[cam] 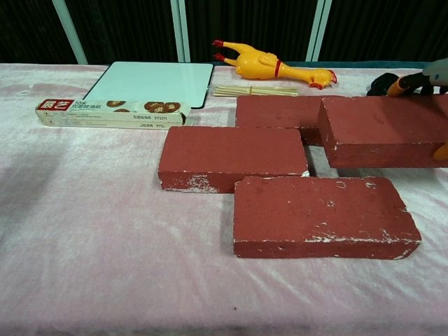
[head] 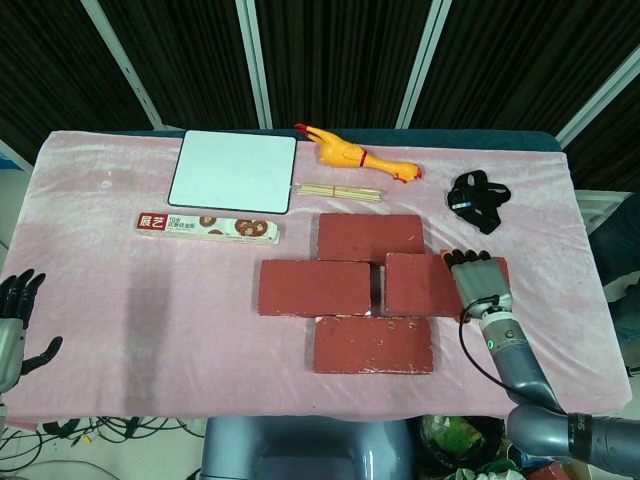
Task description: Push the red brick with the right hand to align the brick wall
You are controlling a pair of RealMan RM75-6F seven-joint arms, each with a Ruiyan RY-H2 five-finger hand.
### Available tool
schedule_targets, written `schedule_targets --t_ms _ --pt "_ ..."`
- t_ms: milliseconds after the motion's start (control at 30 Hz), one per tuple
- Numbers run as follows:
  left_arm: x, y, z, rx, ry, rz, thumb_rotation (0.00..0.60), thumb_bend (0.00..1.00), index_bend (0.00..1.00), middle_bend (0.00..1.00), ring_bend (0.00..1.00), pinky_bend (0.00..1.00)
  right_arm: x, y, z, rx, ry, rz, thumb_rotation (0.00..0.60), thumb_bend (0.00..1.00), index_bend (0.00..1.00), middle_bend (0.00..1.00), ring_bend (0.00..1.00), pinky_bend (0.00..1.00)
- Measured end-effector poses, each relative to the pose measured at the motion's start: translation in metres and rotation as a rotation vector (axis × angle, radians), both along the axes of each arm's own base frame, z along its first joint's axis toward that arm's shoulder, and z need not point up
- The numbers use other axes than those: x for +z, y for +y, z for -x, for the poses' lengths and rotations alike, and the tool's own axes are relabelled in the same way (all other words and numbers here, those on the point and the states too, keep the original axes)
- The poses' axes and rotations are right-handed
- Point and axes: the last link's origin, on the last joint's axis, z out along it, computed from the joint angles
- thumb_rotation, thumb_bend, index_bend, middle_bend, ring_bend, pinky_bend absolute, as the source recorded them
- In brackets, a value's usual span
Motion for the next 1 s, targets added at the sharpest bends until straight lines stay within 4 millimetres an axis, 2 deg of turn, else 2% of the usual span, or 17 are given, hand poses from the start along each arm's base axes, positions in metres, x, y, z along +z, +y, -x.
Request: schedule_targets --t_ms 533,1000 --pt "0.0 0.001 0.0 0.006 0.0 -0.002 0.6 0.25 0.05 0.03 0.0 0.0 -0.009 -0.002 0.008 0.001 0.0 -0.018 0.6 0.2 0.45 0.29 0.27 0.15" --pt "0.0 0.001 0.001 0.011 0.001 -0.001 0.6 0.25 0.05 0.03 0.0 0.0 -0.015 -0.006 0.005 -0.004 -0.01 -0.021 0.6 0.2 0.45 0.29 0.27 0.15"
